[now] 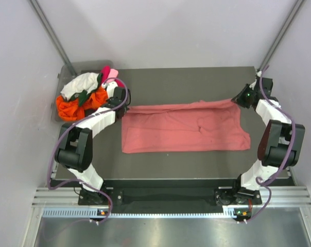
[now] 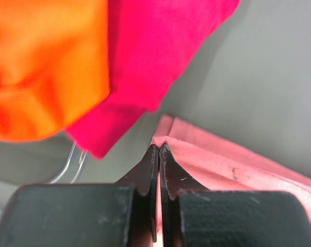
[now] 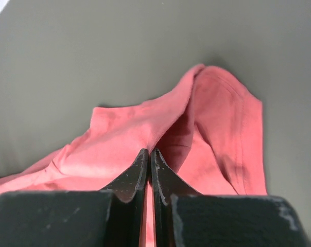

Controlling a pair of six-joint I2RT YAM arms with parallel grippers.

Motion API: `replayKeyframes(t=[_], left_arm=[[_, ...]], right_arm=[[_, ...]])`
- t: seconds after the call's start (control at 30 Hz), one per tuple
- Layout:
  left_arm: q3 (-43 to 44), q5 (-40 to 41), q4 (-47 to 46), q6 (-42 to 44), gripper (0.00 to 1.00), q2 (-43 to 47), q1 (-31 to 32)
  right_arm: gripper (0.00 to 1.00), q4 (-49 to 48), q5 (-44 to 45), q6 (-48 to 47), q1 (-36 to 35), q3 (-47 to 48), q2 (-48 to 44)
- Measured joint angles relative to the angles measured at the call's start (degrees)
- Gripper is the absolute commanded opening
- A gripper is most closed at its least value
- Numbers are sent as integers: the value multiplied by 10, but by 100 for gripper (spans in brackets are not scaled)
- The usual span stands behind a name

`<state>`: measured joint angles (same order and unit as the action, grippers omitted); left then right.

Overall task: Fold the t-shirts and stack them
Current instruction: Fold the tshirt

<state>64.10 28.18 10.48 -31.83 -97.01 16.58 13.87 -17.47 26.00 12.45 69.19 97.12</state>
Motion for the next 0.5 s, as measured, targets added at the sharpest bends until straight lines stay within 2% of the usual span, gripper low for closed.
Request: replayKeyframes(t=[0.5], left_arm=[[-84,-3,-9,-28,0,66,6]], right_arm=[[0,-22,53,1,0,-109,-87]])
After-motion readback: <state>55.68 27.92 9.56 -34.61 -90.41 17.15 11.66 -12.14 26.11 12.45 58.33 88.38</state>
